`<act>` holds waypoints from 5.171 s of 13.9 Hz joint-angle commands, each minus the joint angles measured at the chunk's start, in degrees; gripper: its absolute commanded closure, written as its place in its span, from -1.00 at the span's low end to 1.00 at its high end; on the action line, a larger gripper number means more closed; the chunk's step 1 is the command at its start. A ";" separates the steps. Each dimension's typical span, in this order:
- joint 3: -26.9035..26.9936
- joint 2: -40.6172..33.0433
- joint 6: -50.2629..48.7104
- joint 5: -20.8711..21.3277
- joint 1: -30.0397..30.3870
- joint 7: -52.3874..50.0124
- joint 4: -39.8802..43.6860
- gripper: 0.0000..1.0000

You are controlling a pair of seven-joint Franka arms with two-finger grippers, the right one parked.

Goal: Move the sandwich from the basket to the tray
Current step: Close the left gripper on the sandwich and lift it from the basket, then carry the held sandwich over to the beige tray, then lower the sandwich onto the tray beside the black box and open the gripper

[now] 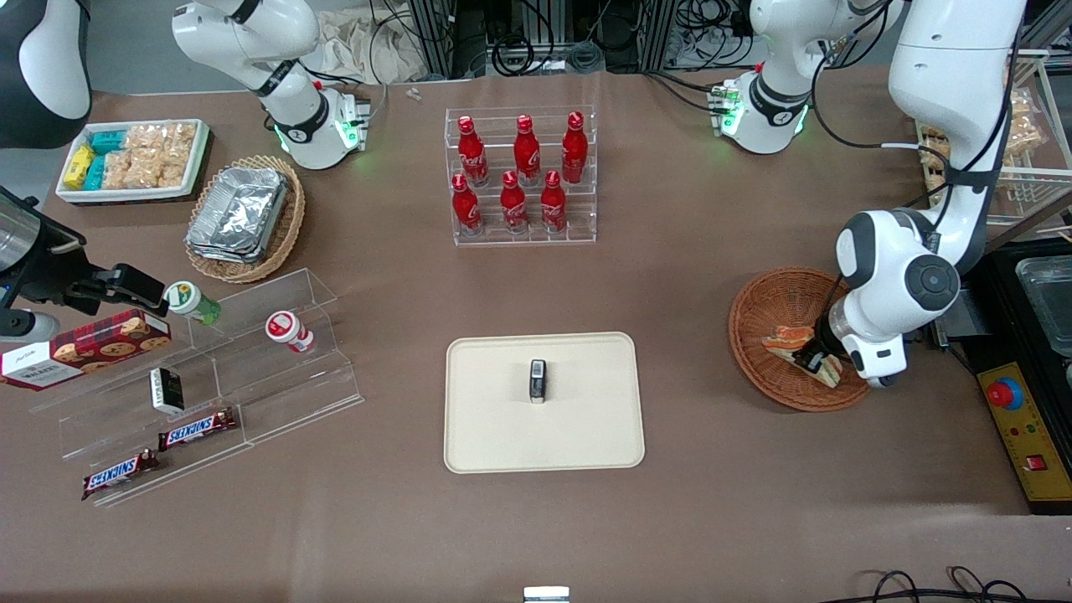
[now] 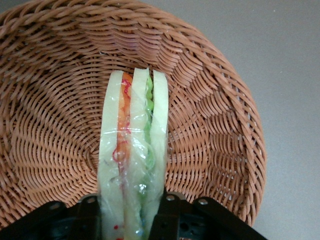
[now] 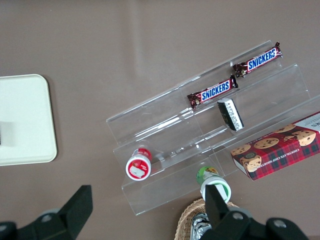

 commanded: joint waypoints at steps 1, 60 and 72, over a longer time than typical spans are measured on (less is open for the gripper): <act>-0.10 -1.09 -0.11 0.48 -0.12 1.28 -0.65 1.00; -5.72 23.34 -16.89 10.41 -30.53 12.88 41.63 1.00; -5.37 25.90 -13.55 10.85 -28.34 15.86 41.63 1.00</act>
